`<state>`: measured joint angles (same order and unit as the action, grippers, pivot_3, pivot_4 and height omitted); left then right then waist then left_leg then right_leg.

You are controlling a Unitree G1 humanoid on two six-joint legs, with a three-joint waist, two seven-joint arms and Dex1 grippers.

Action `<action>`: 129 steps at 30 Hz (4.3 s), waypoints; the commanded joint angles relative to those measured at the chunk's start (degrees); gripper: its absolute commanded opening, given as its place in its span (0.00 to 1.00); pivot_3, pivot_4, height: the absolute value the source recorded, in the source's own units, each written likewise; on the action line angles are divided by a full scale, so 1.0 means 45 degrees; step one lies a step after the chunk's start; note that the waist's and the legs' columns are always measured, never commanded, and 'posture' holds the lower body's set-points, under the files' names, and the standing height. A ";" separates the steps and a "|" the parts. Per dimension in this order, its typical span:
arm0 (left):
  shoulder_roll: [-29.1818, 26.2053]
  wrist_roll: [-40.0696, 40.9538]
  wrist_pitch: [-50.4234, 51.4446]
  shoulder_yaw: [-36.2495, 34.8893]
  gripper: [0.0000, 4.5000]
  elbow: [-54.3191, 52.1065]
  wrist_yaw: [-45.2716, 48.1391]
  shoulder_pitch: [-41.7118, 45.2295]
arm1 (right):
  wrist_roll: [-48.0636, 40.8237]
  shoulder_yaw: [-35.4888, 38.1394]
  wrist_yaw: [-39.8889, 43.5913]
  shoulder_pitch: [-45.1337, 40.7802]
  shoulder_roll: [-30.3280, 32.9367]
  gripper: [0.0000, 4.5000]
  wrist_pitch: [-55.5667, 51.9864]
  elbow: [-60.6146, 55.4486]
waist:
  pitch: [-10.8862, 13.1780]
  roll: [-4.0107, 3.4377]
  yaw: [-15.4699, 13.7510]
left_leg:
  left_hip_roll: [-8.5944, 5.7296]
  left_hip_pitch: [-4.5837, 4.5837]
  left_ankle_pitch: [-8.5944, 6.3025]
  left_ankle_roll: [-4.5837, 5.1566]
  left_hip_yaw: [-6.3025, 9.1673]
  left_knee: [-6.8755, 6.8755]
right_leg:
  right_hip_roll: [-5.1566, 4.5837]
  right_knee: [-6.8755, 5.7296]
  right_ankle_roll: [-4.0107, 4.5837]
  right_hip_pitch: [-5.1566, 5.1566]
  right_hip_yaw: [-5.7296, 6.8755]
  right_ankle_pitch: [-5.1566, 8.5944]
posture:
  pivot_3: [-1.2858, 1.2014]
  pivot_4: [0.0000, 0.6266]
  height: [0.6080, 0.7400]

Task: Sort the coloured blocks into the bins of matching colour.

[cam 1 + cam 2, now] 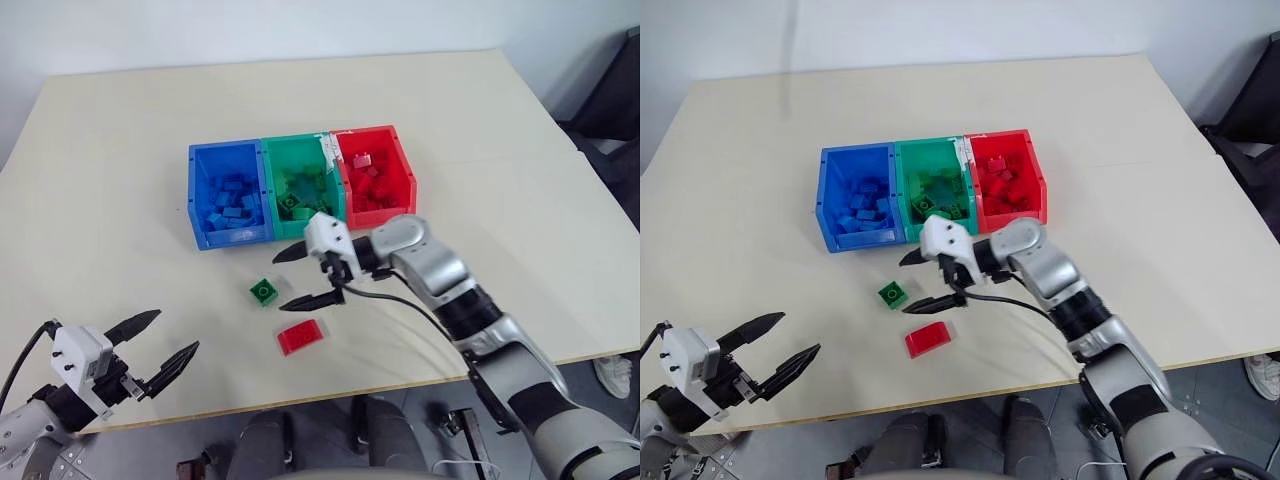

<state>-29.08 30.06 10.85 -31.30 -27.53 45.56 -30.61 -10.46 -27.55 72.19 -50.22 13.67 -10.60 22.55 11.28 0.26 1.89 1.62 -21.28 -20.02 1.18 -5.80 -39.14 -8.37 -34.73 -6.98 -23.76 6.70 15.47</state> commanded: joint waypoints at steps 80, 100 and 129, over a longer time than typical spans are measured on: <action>-0.1660 -0.0609 0.0147 0.5619 1.00 0.3481 0.2593 0.8577 | -0.3278 0.9582 0.0413 0.8659 0.6702 0.99 0.3018 -0.3373 | 0.0009 -0.0023 -0.0302 | 0.0039 0.0055 0.0024 -0.0062 -0.0052 -0.0016 | 0.0112 -0.0002 0.0028 0.0026 -0.0027 -0.0006 | 0.52 0.24 1.00; -0.1786 -0.0286 -0.0482 0.1648 1.00 0.1624 0.1789 0.2451 | -0.0892 0.1074 0.1776 0.3896 0.3265 0.99 0.1028 -0.4611 | 0.0003 -0.0011 -0.0194 | 0.0037 0.0014 0.0005 -0.0039 -0.0014 -0.0016 | 0.0024 -0.0009 0.0045 -0.0003 0.0020 -0.0010 | 0.52 0.24 1.00; -0.1450 -0.0085 -0.0483 0.2597 1.00 0.1070 0.1313 0.4219 | -0.2060 0.4418 0.0325 0.2766 0.3187 0.31 0.1548 -0.3029 | 0.0003 -0.0011 -0.0083 | 0.0029 0.0013 0.0009 -0.0032 -0.0012 -0.0016 | 0.0019 -0.0017 0.0043 0.0002 0.0036 -0.0011 | 0.52 0.24 1.00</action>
<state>-36.09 28.05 8.28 -19.68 -21.58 52.61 -11.94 -17.60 -11.09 75.07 -35.89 27.21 -2.20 9.38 11.29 0.21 1.51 1.75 -21.20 -19.98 1.04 -5.86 -39.22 -8.27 -34.83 -6.78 -23.75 6.86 15.42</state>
